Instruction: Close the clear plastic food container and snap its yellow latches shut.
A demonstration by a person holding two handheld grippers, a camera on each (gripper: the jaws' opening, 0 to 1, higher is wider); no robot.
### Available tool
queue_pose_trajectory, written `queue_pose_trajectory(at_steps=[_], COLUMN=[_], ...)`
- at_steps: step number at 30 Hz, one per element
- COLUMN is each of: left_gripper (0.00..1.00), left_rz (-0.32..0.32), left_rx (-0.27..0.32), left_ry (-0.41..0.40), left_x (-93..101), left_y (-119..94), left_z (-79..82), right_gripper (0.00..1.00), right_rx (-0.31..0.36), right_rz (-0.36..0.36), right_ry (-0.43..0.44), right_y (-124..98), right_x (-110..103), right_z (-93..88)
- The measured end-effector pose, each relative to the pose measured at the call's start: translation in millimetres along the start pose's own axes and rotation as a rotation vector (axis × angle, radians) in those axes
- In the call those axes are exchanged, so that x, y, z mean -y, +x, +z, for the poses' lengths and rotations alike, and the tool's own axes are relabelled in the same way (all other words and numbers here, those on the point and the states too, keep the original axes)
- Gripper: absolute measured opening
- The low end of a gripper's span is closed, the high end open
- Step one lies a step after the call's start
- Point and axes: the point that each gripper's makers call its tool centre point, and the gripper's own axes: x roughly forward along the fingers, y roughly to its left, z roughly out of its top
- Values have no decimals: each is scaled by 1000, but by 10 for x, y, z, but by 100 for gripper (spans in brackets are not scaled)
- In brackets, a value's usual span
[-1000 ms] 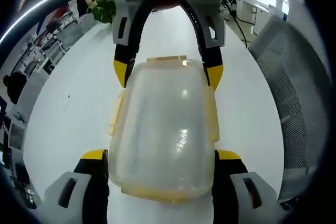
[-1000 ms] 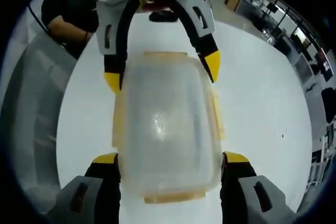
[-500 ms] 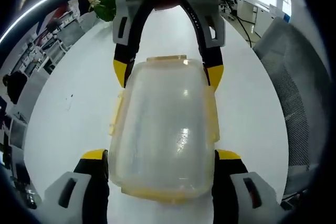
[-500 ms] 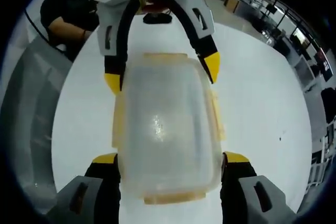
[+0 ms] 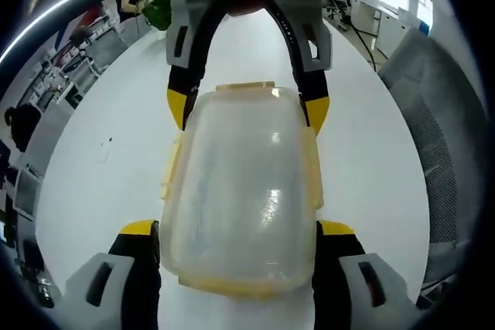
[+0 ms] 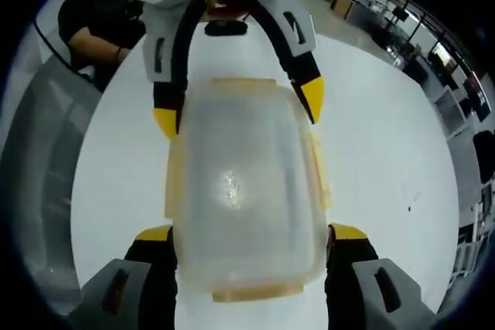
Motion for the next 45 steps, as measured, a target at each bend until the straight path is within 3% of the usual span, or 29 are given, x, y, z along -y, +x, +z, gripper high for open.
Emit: queue_pose_trajectory(at_steps=[24,25,26,28,35,45], left_gripper=[82,83,83,83,83,82], left_rz=[1,8,36,22,12,5], left_rx=[4,2,-42,-32,-30,-55], left_ry=[0,4,105,49,40,86], left_x=[-61,-53,-78,-70,-64,-28], left_y=[-1,14,40,24,7,-24], left_z=[10,5,-58,-14,-33,-32], right_gripper=[81,81,81,81,81,81], right_rx=[11,11,17,15,17,4], right_rz=[-1,-1,-4,-5,-8,-38], right_ry=[3,4,16,13,9,-8], right_y=[18,19,22,21,20,-41], right_x=[62,61,65,64,56,42], right_z=[22,23,34,35,39,26])
